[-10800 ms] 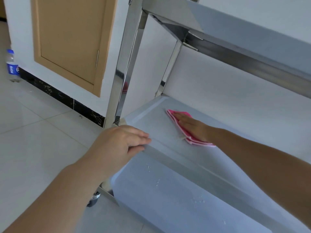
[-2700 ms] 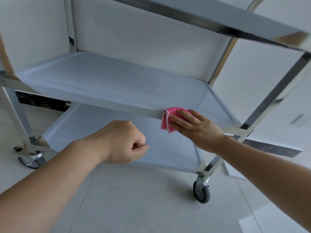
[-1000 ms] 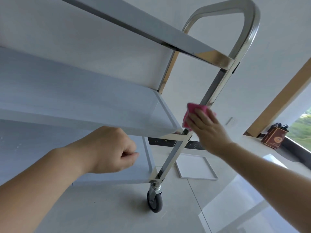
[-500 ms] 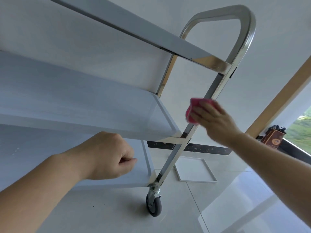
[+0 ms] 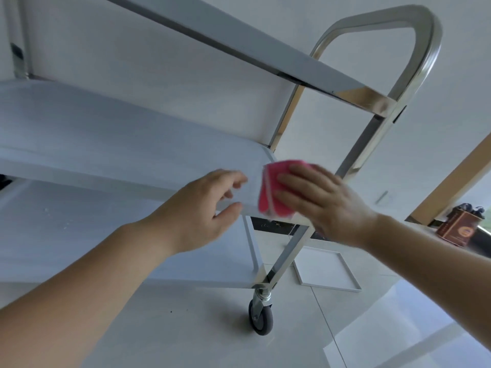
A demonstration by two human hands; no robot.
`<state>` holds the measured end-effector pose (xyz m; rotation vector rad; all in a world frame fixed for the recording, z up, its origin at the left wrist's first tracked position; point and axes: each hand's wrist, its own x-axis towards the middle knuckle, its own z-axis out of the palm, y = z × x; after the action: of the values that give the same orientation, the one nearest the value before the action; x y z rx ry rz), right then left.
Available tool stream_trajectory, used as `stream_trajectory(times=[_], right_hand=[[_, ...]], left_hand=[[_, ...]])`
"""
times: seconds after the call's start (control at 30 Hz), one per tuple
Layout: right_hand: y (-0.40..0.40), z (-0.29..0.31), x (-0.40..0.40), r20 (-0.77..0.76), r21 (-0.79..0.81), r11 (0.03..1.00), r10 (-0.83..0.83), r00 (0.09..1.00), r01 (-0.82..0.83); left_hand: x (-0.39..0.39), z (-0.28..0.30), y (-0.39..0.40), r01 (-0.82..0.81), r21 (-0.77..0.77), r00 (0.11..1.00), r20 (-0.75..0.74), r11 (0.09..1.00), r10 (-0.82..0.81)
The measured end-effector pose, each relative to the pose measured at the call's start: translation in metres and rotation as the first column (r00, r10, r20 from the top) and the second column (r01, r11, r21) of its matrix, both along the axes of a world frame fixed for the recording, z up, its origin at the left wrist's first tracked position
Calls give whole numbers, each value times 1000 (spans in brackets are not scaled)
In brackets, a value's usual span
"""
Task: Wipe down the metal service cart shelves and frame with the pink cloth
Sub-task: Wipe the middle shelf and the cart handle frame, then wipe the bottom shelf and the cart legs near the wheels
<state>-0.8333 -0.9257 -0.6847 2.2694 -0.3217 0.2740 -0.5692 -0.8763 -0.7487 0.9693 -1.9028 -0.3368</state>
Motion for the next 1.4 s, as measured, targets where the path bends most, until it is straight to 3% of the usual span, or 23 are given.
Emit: stream_trajectory(times=[0.13, 0.23, 0.37, 0.5, 0.63, 0.77, 1.0, 1.2, 1.4], right_hand=[[17, -14, 48, 77, 166, 978, 116, 990, -127], [27, -15, 74, 213, 301, 935, 126, 969, -188], [34, -16, 93, 284, 507, 833, 80, 956, -220], [36, -24, 100, 214, 625, 768, 1, 977, -138], [36, -38, 108, 176, 696, 706, 14, 984, -135], [37, -50, 119, 169, 811, 566, 16, 985, -148], [37, -81, 132, 136, 799, 600, -105, 985, -47], [30, -98, 140, 3, 917, 386, -266, 964, 104], [23, -121, 158, 61, 965, 243, -562, 825, 94]], left_hand=[[11, 5, 4, 91, 49, 992, -90, 995, -86], [23, 4, 10, 182, 7, 983, -11, 983, -182], [39, 5, 18, 137, 29, 991, -6, 990, -137], [57, 4, 25, 56, -4, 998, 40, 998, -56], [77, -11, 30, 39, 205, 997, 58, 978, -52], [97, -31, 37, -1, 362, 996, 81, 932, -31], [115, -54, 38, 5, 458, 994, 92, 889, -53], [119, -83, 29, 62, 556, 998, -14, 829, -66], [114, -108, 27, 137, 562, 989, -117, 816, -86]])
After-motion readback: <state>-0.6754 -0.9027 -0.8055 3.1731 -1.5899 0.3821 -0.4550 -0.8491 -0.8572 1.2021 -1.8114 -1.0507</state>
